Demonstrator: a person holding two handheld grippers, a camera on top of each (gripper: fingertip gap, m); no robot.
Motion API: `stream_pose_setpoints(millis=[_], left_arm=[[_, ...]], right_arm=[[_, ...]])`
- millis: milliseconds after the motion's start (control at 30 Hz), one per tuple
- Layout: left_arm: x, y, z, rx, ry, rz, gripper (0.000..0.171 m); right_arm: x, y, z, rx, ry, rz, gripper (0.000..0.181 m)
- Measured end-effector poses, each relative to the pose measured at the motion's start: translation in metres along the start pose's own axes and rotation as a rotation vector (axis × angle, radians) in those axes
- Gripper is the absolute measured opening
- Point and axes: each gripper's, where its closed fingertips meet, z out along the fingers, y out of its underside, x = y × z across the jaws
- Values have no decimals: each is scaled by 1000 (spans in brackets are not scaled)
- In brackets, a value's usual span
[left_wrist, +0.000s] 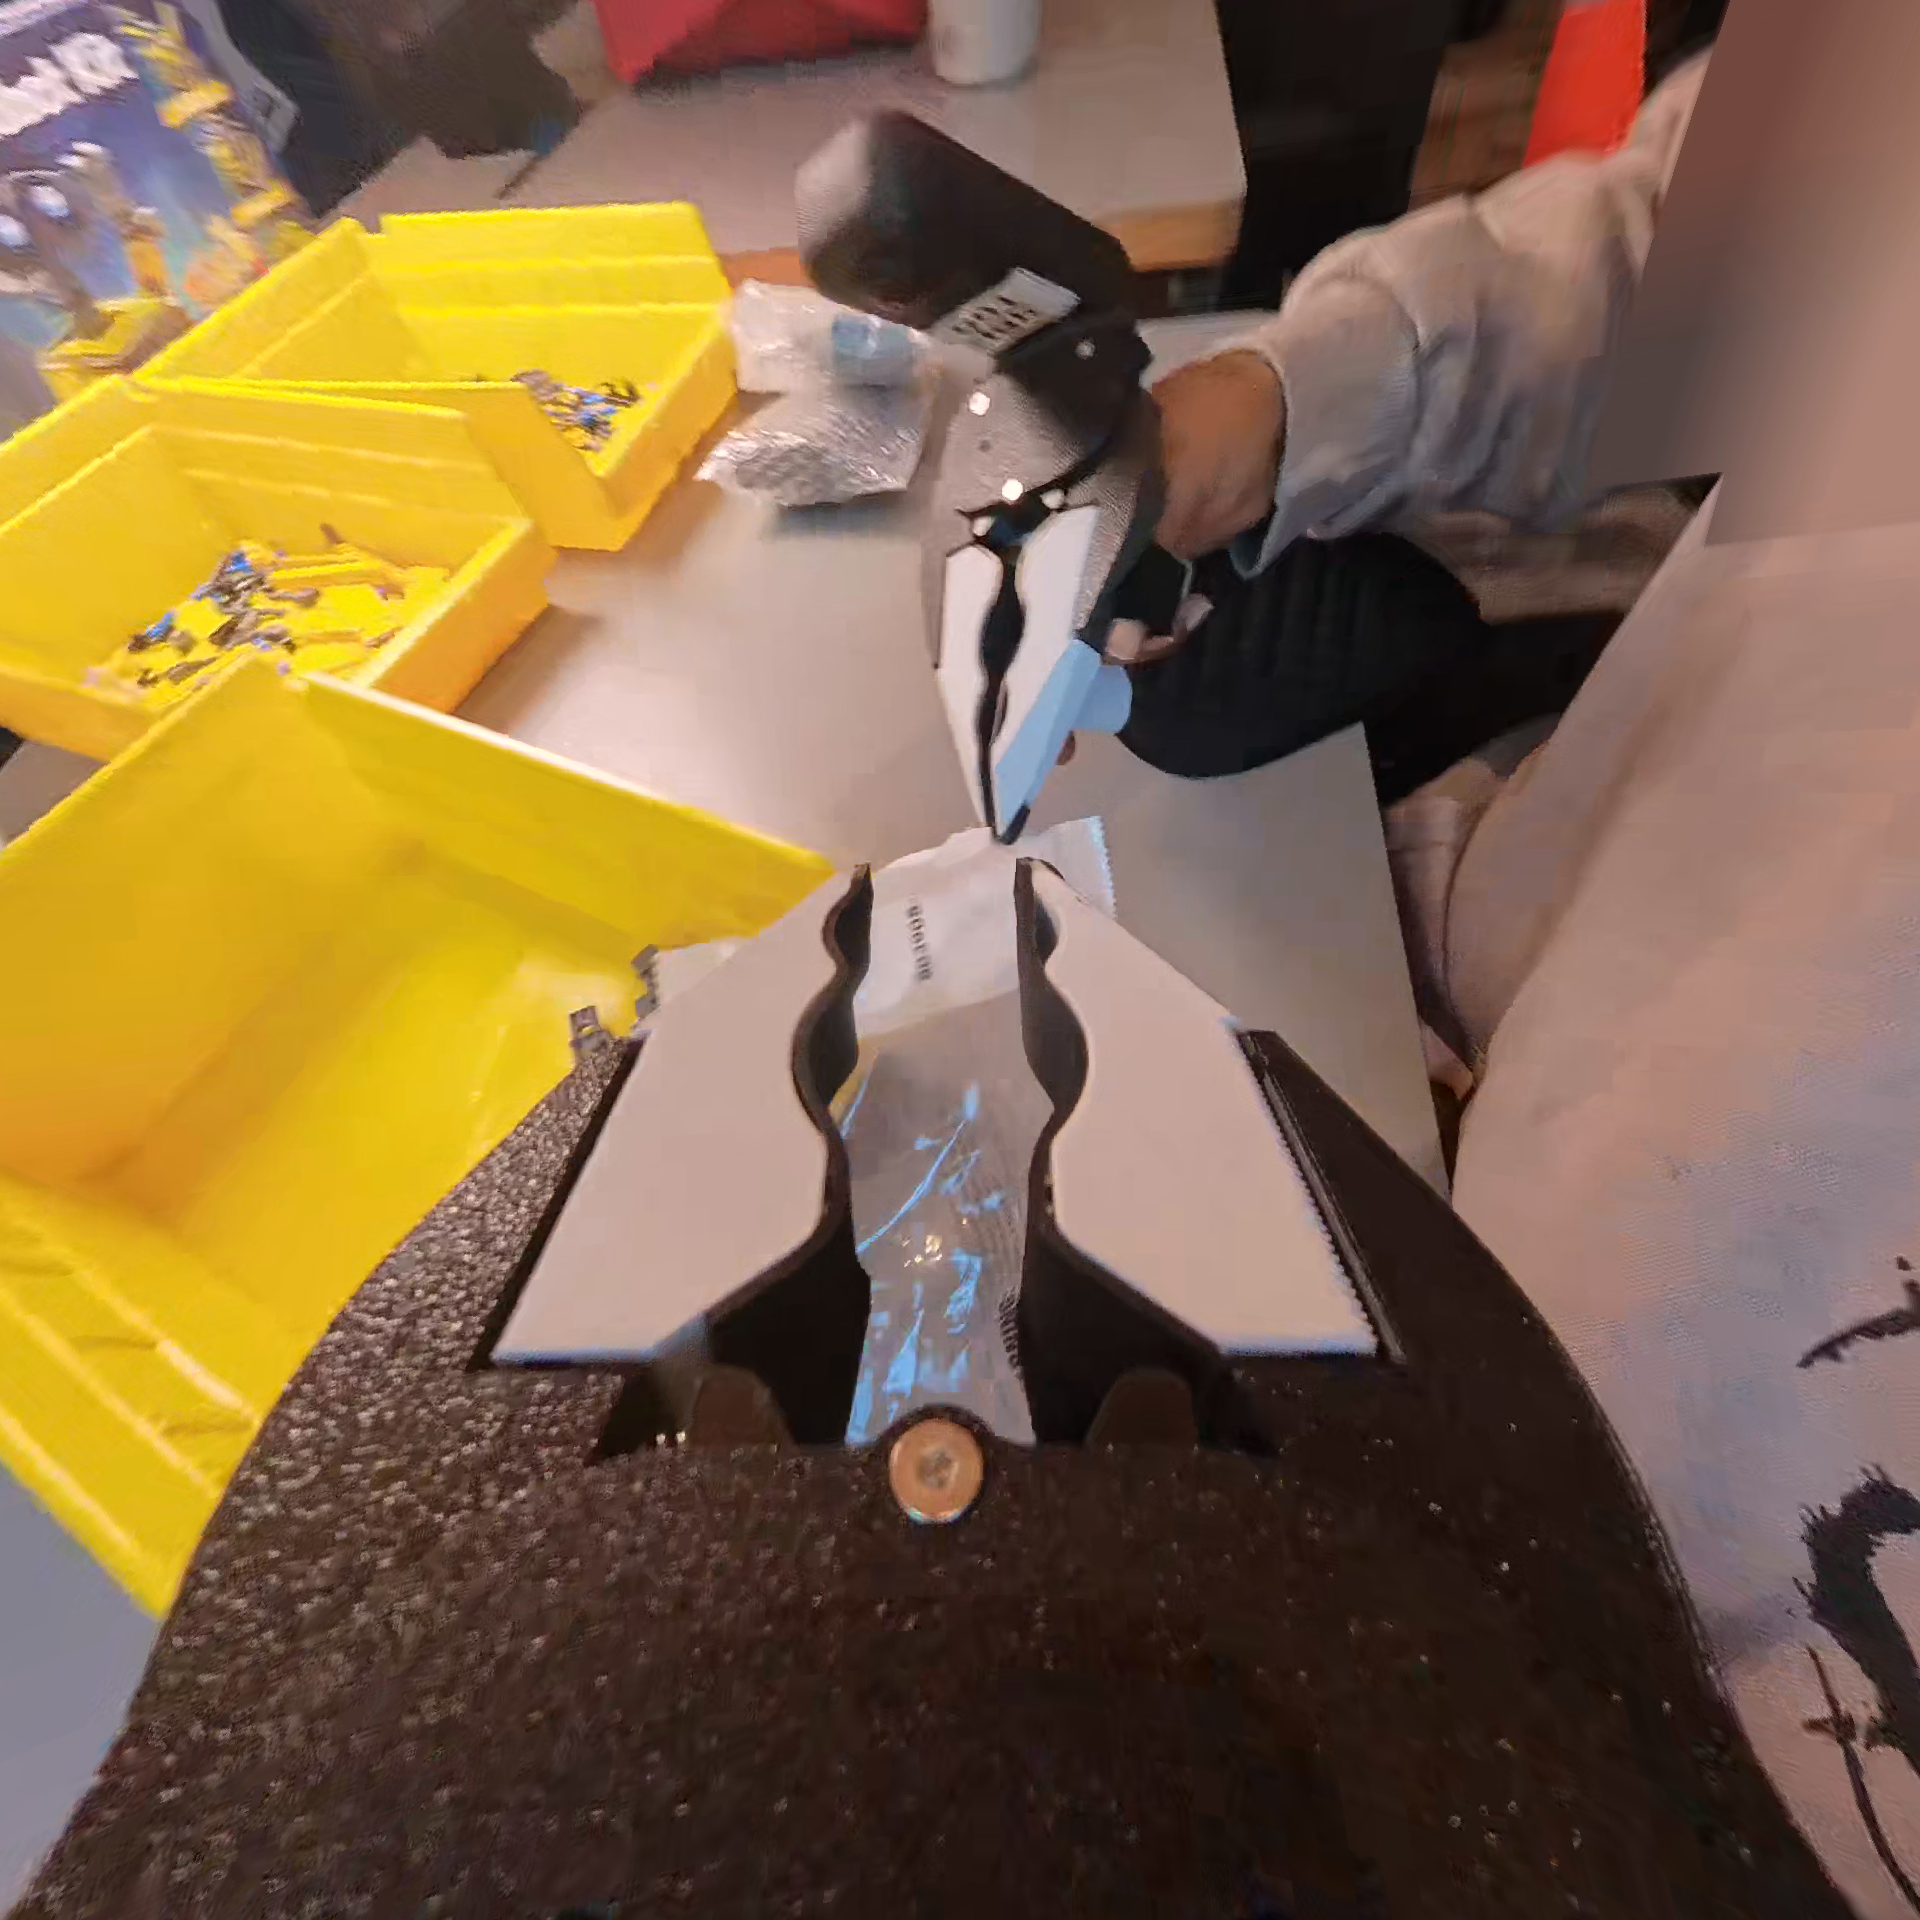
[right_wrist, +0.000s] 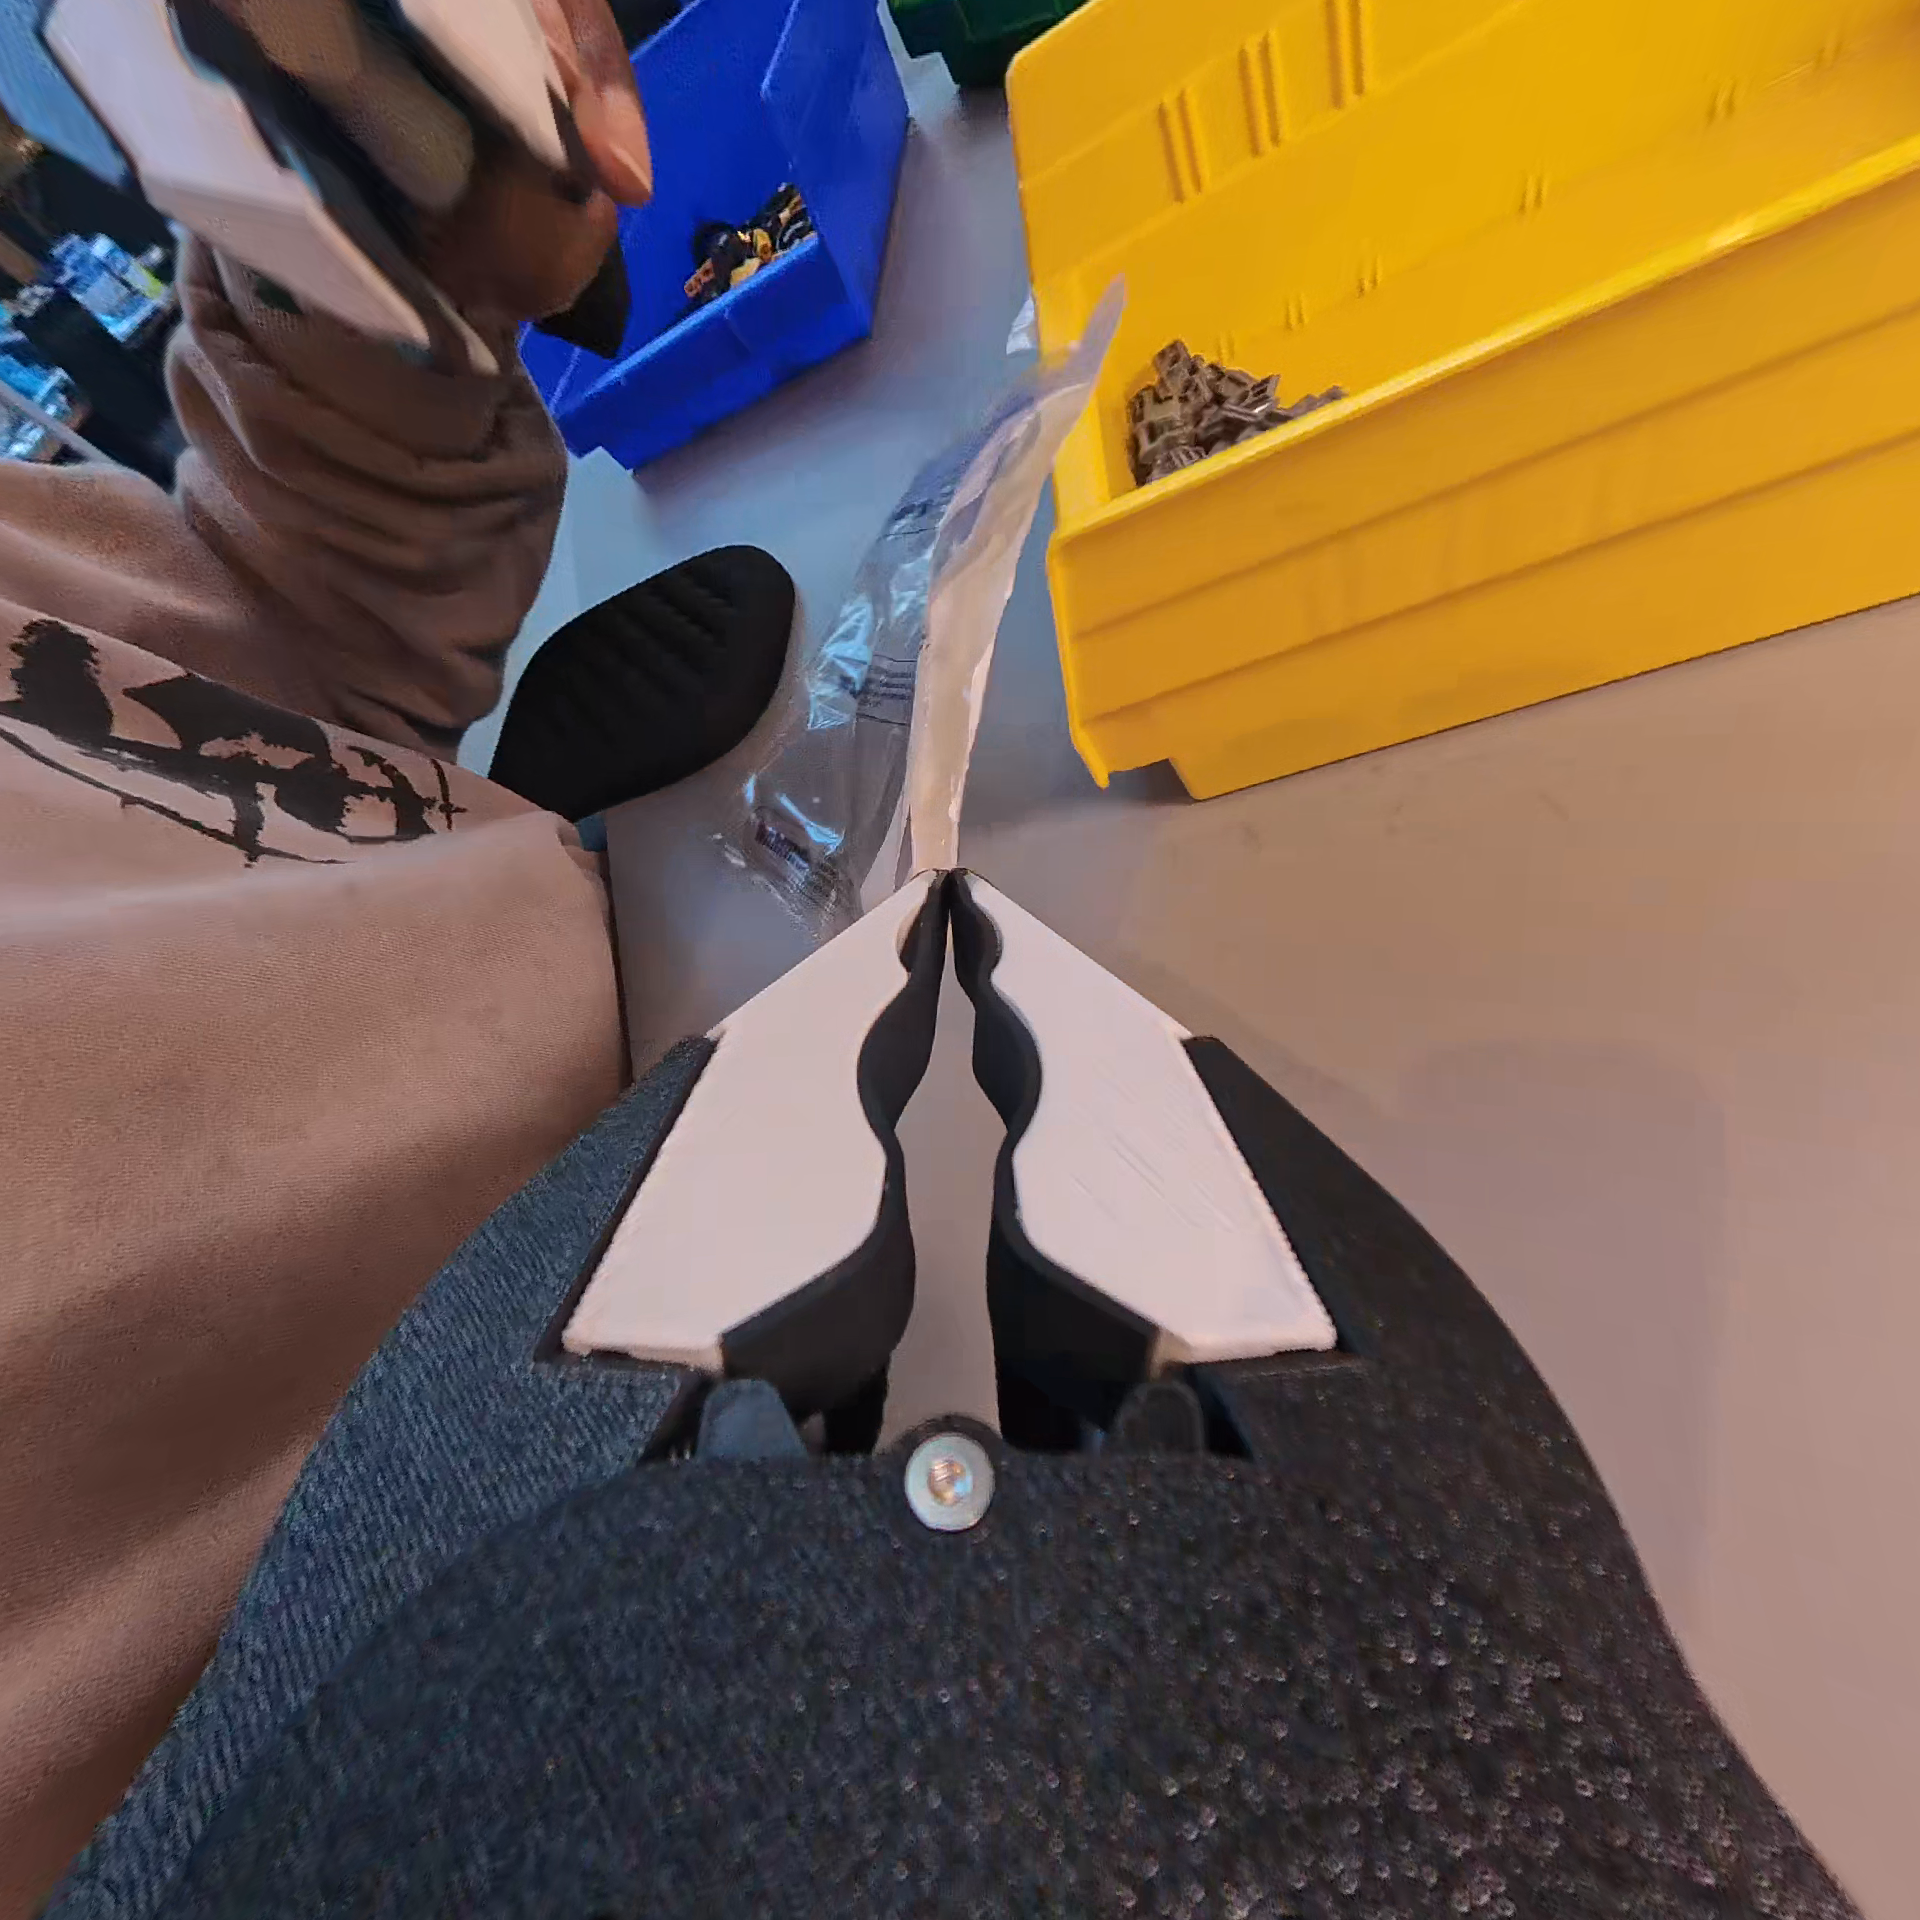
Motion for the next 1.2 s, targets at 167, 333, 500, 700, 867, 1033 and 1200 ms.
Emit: stream_pose_setpoints(millis=[167, 333, 500, 700, 867, 1033, 1200], left_arm=[[29, 23, 54, -206, 83, 197, 29], [34, 50, 67, -371, 113, 323, 27], [40, 58, 68, -403, 166, 323, 5], [32, 51, 62, -340, 173, 259, 1], [35, 50, 59, -325, 184, 292, 0], [46, 51, 49, -310, 243, 278, 0], [67, 57, 45, -296, 359, 254, 0]], right_arm=[[-23, -8, 15, -26, -55, -37, 0], [-34, -8, 13, -39, -91, -38, 0], [-37, 2, 14, -48, -142, 12, 0], [-30, 1, 9, -31, -164, 54, 0], [-33, 3, 8, -26, -203, 95, 0], [-23, 9, -1, -3, -211, 145, 0], [-28, 15, -3, -17, -238, 114, 0]])
